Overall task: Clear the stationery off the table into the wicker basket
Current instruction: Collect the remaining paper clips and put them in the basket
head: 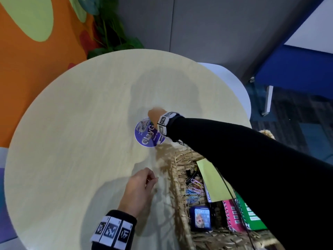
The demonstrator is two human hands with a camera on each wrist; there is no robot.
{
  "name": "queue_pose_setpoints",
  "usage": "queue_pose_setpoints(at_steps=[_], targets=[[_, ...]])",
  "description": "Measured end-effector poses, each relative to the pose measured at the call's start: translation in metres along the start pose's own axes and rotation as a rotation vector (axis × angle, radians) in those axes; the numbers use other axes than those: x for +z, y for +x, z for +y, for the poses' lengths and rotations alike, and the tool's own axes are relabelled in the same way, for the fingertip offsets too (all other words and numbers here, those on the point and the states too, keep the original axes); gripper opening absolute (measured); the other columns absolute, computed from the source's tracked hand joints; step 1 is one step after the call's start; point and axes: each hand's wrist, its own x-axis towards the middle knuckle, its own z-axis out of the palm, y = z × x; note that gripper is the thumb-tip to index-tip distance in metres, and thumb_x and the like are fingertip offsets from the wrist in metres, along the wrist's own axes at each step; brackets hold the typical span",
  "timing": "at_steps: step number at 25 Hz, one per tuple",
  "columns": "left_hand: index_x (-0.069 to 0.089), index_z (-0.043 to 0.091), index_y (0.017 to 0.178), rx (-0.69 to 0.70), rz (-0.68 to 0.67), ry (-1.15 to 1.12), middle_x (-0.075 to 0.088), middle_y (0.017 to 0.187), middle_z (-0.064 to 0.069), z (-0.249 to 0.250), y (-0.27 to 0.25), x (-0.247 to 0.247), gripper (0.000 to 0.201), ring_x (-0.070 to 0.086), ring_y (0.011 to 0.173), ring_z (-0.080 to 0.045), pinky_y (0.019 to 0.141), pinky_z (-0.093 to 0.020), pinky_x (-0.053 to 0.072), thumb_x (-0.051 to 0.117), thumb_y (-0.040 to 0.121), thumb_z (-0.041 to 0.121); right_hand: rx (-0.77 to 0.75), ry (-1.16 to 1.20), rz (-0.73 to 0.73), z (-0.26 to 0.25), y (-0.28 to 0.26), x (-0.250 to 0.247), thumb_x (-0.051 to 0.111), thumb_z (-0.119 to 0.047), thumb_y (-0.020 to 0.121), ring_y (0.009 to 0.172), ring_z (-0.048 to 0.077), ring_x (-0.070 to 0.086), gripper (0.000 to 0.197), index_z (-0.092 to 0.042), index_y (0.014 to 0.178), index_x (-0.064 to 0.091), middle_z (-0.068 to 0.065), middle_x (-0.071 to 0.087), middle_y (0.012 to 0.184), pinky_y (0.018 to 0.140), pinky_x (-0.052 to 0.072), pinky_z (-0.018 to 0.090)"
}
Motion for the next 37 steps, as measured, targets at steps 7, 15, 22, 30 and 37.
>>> queue_pose_setpoints(at_steps=[7,15,22,30,37], targets=[[0.057,0.019,0.075,0.129,0.14,-0.127,0.064,0.068,0.008,0.059,-0.016,-0.013,0.014,0.058,0.077,-0.008,0.063,-0.011,0.041,0.069,0.082,0.018,0.041,0.006,0.218,0.02,-0.136,-0.047,0.064,-0.007,0.077,0.098,0.034,0.063,0.022,-0.001,0.098,0.063,0.019,0.066,0.105,0.069,0.039,0.03],[0.071,0.021,0.085,0.417,0.055,0.013,0.072,0.082,0.009,0.113,-0.039,-0.019,0.014,0.061,0.083,-0.003,0.074,-0.006,0.042,0.066,0.083,0.008,0.082,0.06,-0.262,0.017,-0.198,0.101,0.057,-0.006,0.086,0.1,0.036,0.064,0.021,0.002,0.105,0.06,0.021,0.065,0.108,0.073,0.049,0.035],[0.073,0.018,0.099,0.471,-0.192,0.385,0.074,0.095,-0.001,0.099,-0.051,0.023,0.036,0.069,0.088,-0.018,0.078,-0.032,0.057,0.059,0.076,-0.007,0.12,0.09,-0.132,0.015,-0.202,0.097,0.051,0.0,0.088,0.1,0.035,0.064,0.02,0.004,0.103,0.062,0.021,0.066,0.108,0.081,0.051,0.036],[0.067,0.017,0.109,0.292,-0.553,1.089,0.064,0.119,0.001,0.118,-0.038,0.066,0.026,0.029,0.137,-0.029,0.111,-0.065,-0.008,0.054,0.088,0.025,0.334,0.548,0.171,0.051,-0.326,0.082,0.069,-0.022,0.078,0.08,0.014,0.065,0.019,-0.017,0.096,0.07,-0.004,0.068,0.082,0.078,0.052,0.028],[0.028,0.031,0.145,0.321,-0.423,0.916,0.018,0.159,-0.003,0.117,-0.039,0.064,0.056,0.004,0.148,-0.028,0.105,-0.067,-0.021,0.046,0.092,0.029,0.623,0.67,0.555,0.094,-0.386,0.132,0.072,-0.017,0.079,0.071,0.011,0.064,0.008,-0.017,0.087,0.071,0.0,0.073,0.082,0.068,0.043,0.002]])
